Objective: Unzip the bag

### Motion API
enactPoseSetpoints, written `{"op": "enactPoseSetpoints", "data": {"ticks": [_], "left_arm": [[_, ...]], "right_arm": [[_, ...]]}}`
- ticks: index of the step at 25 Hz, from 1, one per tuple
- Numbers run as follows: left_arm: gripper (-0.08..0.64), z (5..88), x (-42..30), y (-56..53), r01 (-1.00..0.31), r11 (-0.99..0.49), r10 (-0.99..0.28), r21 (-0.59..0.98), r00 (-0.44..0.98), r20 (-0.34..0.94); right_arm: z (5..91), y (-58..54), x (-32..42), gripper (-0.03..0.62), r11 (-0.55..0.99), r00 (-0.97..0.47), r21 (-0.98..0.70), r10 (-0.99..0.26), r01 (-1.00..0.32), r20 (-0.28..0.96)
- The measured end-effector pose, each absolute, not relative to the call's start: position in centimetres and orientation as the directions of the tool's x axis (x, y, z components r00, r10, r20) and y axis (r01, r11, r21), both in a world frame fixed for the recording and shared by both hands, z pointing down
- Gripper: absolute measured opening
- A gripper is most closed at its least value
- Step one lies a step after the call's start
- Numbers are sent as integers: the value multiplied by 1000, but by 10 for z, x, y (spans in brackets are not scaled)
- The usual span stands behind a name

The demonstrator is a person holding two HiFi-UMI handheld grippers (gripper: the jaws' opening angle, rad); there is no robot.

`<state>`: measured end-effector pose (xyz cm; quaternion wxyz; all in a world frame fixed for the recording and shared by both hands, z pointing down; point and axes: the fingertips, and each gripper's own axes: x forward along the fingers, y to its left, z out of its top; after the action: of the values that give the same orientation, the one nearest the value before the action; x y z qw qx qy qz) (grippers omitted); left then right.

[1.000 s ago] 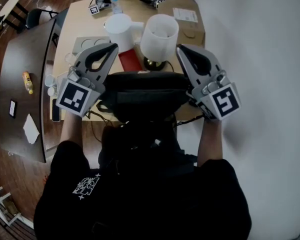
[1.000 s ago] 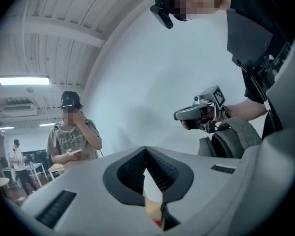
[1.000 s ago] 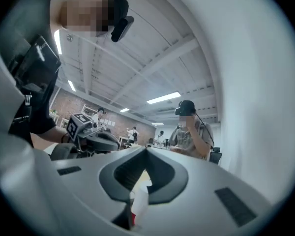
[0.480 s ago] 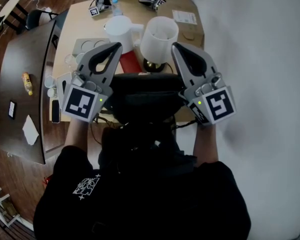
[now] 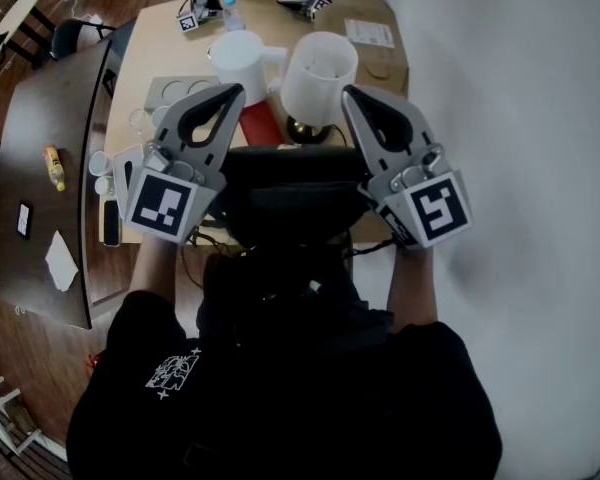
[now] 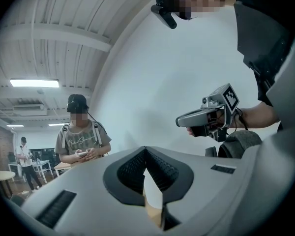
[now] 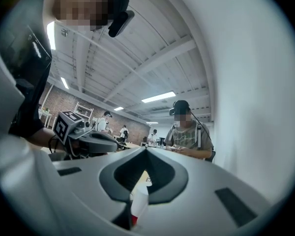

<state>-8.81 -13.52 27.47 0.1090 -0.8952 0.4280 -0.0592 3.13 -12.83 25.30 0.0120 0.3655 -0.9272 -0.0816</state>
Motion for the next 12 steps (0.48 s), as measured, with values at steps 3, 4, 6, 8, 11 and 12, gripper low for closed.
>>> {"op": "enactPoseSetpoints", "data": {"ticks": [3, 4, 6, 8, 11, 12], "left_arm": [[-6, 275, -88, -136, -752, -610, -779, -249, 627, 15], [-6, 275, -88, -136, -752, -610, -779, -251, 626, 16], [-6, 275, -88, -135, -752, -609, -780, -253, 626, 15], [-6, 275, -88, -135, -752, -609, -779, -251, 627, 13], [-6, 275, -88, -135, -752, -608, -780, -253, 626, 13], [-6, 275, -88, -135, -752, -608, -780, -255, 625, 14]], "right_arm": [[252, -127, 30, 23, 726, -739, 153, -673, -670, -42], [251, -127, 30, 23, 731, -743, 147, -668, -667, -49], [250, -126, 31, 23, 736, -747, 140, -662, -663, -57], [250, -125, 31, 23, 737, -749, 143, -660, -661, -56], [250, -126, 33, 23, 736, -748, 150, -662, -660, -47], [250, -127, 33, 23, 733, -746, 155, -665, -662, -43]]}}
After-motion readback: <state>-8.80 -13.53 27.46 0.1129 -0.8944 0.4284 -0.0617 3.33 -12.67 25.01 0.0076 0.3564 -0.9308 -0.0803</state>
